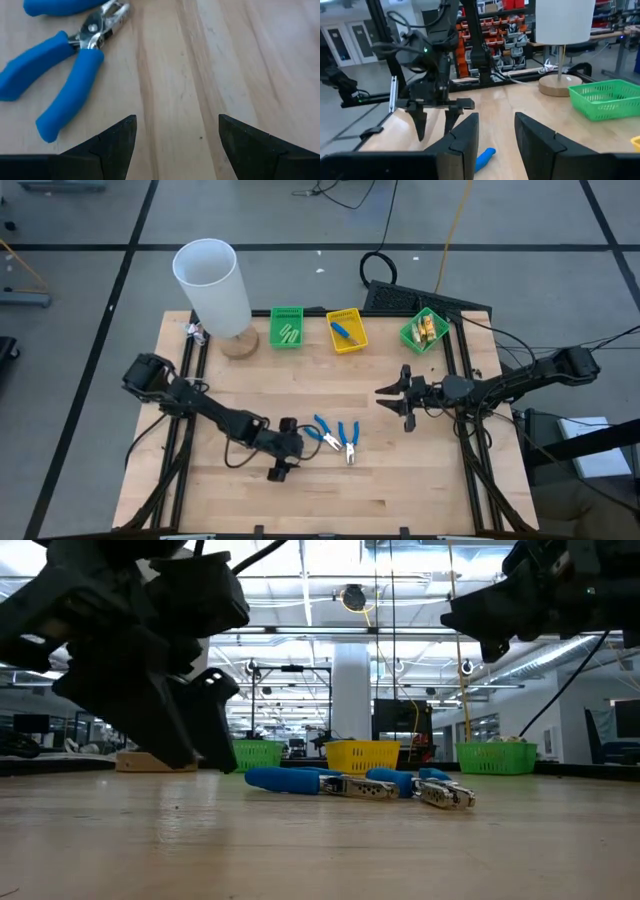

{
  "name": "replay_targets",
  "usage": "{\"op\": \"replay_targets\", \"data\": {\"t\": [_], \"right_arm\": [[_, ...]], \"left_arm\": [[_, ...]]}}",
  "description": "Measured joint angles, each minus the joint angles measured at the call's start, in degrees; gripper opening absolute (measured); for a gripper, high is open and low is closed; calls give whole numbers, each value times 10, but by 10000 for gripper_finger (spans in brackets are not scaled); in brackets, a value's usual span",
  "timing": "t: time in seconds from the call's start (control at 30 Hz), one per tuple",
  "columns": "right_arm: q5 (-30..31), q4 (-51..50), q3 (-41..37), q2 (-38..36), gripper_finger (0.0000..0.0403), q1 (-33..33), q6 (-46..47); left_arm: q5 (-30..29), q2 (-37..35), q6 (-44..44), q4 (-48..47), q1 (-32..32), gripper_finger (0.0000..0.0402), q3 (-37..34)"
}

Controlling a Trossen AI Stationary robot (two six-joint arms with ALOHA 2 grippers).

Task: Pick & Place School Supplies
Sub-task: Put the blue puncher into the yellow bin

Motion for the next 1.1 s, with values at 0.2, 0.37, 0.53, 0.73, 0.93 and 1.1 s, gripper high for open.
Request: {"op": "replay_targets", "data": {"t": [0.2,0.37,0.53,0.73,0.93,1.1], "right_arm": [[-1,3,0,8,116,14,24],[1,1,0,21,116,30,41],[1,26,0,43,116,39,46],[2,35,0,59,116,39,54],[1,36,0,63,116,39,55],[1,37,0,63,116,39,52]], "left_arm": [[-21,11,15,-10,-12,285,8],[-93,8,74,-27,-10,285,8],[-123,1,106,2,14,285,8],[-71,7,99,-2,68,284,8],[-27,20,109,3,92,284,8],[-21,48,118,21,91,284,8]]}}
